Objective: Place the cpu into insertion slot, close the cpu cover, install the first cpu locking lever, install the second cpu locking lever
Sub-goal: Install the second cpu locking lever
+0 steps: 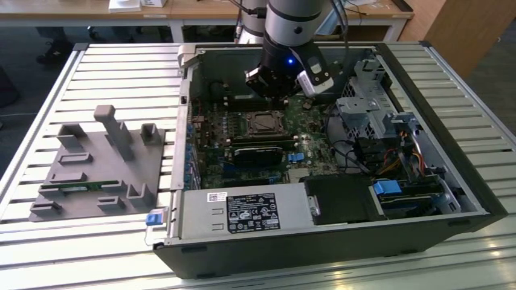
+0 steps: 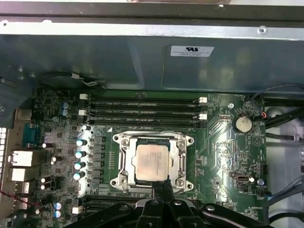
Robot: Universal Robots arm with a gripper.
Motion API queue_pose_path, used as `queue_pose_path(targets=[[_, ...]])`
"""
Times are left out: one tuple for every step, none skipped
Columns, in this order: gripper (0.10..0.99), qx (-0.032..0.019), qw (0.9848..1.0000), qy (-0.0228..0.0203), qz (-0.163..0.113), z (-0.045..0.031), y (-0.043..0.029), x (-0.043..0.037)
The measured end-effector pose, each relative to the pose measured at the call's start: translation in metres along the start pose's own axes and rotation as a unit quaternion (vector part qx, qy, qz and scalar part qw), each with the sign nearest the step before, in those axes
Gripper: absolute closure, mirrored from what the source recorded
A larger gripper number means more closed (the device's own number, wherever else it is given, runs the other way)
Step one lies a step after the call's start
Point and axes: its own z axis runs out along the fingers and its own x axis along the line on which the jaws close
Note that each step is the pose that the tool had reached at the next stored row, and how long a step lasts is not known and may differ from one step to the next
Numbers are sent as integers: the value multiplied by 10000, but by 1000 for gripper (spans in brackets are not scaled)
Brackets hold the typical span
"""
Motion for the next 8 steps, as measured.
queue_pose_path(targets=[[980,0,10000,0,0,11,-14,0],[980,0,10000,0,0,20,-28,0],[980,0,10000,0,0,26,-42,0],[980,0,10000,0,1,32,-57,0],[980,1,10000,0,1,37,-70,0],[980,1,10000,0,1,44,-82,0],[980,0,10000,0,0,51,-92,0],[980,0,10000,-1,1,60,-97,0]])
